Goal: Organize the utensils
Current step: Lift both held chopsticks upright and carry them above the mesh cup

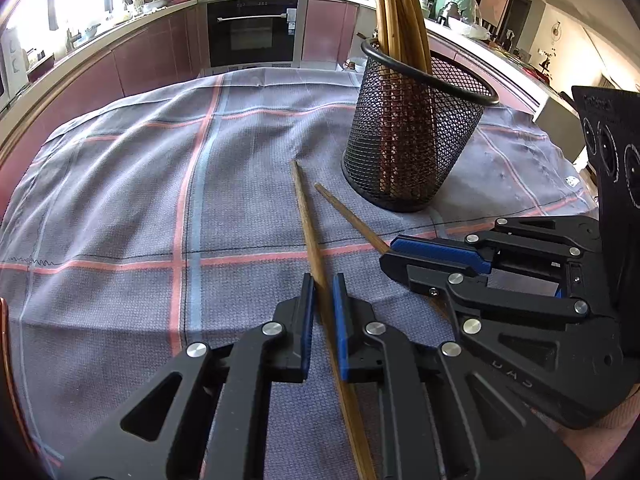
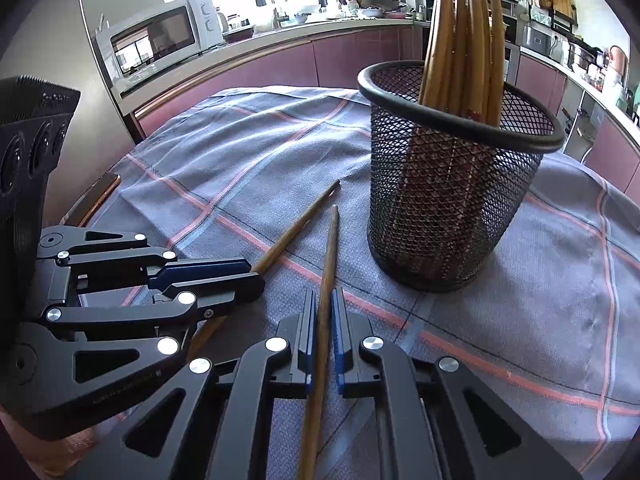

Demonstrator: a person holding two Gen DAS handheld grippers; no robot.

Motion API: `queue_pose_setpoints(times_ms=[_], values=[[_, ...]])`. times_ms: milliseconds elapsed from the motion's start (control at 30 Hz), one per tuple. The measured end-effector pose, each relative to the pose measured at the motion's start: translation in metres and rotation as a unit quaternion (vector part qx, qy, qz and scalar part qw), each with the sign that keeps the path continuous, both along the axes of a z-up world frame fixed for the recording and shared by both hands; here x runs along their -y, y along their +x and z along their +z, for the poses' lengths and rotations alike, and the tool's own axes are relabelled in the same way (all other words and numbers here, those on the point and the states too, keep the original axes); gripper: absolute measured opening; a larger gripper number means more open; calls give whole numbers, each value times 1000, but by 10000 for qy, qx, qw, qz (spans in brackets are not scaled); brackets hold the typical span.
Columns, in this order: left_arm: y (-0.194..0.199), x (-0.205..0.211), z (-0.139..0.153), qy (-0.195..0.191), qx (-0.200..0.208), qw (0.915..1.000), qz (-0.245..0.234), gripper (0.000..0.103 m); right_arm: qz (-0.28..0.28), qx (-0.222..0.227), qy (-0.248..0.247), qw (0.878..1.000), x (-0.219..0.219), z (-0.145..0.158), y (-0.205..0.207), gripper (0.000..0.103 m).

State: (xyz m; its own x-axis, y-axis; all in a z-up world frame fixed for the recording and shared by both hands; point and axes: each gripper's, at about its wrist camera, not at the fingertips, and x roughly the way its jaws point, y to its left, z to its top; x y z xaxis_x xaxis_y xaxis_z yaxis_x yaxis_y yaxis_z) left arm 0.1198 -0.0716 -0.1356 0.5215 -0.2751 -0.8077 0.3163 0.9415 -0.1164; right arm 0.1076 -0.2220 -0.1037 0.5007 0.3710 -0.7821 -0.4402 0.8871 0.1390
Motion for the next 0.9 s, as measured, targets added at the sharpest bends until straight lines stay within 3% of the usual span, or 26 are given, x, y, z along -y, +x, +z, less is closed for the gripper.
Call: queue_pose_setpoints(times_ms=[900], values=[[-25, -30, 44, -503, 382, 9978, 188, 8, 126, 450, 920, 9947, 35, 46, -31, 5]])
